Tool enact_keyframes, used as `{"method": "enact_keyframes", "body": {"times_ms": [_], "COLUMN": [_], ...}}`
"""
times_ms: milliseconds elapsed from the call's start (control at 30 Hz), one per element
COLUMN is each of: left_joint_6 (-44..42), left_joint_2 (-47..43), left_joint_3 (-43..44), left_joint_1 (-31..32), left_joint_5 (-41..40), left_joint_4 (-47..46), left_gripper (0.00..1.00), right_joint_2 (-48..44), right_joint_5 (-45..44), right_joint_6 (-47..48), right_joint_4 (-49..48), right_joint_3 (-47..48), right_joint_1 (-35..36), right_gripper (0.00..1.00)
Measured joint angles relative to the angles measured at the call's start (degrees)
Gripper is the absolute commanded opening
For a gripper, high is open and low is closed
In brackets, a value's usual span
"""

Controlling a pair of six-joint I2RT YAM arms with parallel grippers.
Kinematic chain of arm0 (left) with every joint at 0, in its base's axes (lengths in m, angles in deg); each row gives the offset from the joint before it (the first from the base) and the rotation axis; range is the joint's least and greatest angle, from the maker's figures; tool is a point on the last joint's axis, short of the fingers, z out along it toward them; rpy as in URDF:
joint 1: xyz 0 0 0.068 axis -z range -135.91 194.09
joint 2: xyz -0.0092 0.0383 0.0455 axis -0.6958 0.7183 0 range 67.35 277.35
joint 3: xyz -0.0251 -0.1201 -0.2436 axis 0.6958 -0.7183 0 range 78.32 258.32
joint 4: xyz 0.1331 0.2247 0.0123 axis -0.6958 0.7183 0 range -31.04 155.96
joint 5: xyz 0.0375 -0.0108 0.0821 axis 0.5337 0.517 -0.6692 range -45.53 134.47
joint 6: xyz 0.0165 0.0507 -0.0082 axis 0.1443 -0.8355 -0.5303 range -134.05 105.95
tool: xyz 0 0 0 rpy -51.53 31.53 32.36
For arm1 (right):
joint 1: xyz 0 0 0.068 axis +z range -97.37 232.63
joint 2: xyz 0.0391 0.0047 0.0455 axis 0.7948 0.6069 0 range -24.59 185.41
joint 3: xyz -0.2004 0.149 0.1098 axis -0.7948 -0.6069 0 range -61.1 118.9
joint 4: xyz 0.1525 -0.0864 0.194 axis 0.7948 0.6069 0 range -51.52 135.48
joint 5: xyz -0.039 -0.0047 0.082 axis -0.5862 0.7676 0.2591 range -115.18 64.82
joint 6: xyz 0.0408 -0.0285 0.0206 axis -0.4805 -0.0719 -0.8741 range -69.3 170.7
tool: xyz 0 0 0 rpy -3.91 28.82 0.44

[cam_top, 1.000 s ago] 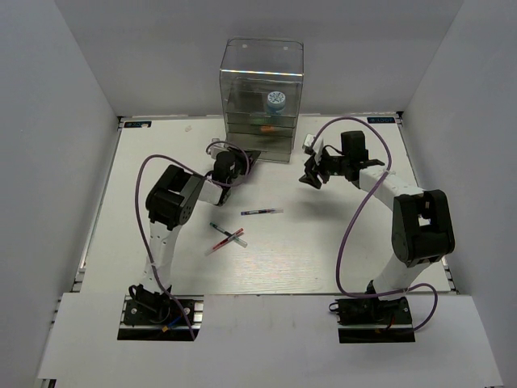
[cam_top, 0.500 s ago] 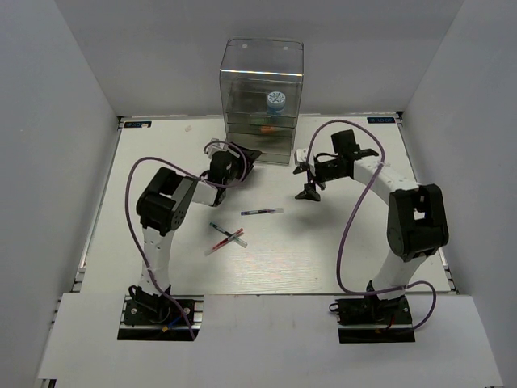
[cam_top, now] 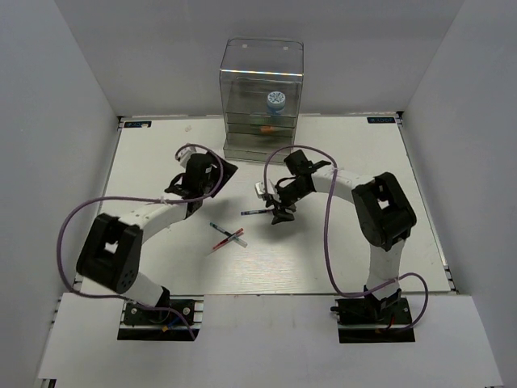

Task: Sort the stationery into containers
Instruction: Pick up the pen from the center of the board.

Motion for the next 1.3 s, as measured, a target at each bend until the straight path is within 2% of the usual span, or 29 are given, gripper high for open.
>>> {"method": "enact_keyframes", "body": {"times_ms": [67, 200, 367, 433, 467, 533, 667, 867, 967, 1133, 1300], "left_joint_6": [0.63, 1.75, 4.31, 5.64, 6.10, 7.04, 8.26, 8.52, 6.45, -3.58, -17.94], "left_joint_2": [-4.46, -13.07, -19.61, -19.56, -19.28, -17.99, -13.09, -10.05, -10.05, -10.05, -10.78], "left_joint_3": [-0.13, -2.16, -5.07, -5.05, -4.92, -4.13, -1.01, -0.28, 0.50, 2.51, 2.54], "left_joint_1": [-0.24, -0.61, -0.68, -0.68, -0.66, -0.68, -0.63, 0.04, 0.20, 0.20, 0.20], "left_joint_5": [-3.13, -7.34, -7.41, -6.80, -6.62, -6.21, -4.74, -2.47, -1.97, -2.23, -0.98], "left_joint_4": [8.44, 20.98, 30.47, 33.11, 34.84, 38.62, 43.58, 46.21, 47.56, 47.93, 47.74], "left_gripper": [0.80, 1.00, 1.00, 1.00, 1.00, 1.00, 1.00, 1.00, 0.92, 0.91, 0.90], "right_joint_2": [1.14, 3.15, 4.79, 5.25, 5.49, 6.21, 6.54, 6.08, 5.38, 4.52, 4.72], "right_joint_5": [-2.01, -5.46, -8.11, -8.85, -9.22, -9.81, -10.67, -12.00, -13.70, -17.44, -21.59], "right_joint_6": [-2.27, -6.08, -10.05, -11.30, -11.65, -12.17, -12.87, -14.75, -17.49, -21.68, -23.12], "right_joint_4": [-1.55, -3.65, -5.11, -5.40, -5.38, -5.29, -5.11, -5.66, -6.71, -12.59, -17.09], "right_joint_3": [0.07, 1.27, 2.93, 3.67, 4.13, 5.27, 6.01, 6.01, 6.99, 12.33, 19.47], "right_joint_1": [1.03, 2.38, 2.84, 2.93, 2.93, 2.93, 2.93, 2.73, 2.01, -0.22, -2.47], "right_gripper": [0.67, 0.61, 0.51, 0.42, 0.32, 0.18, 0.02, 0.00, 0.00, 0.00, 0.00]}}
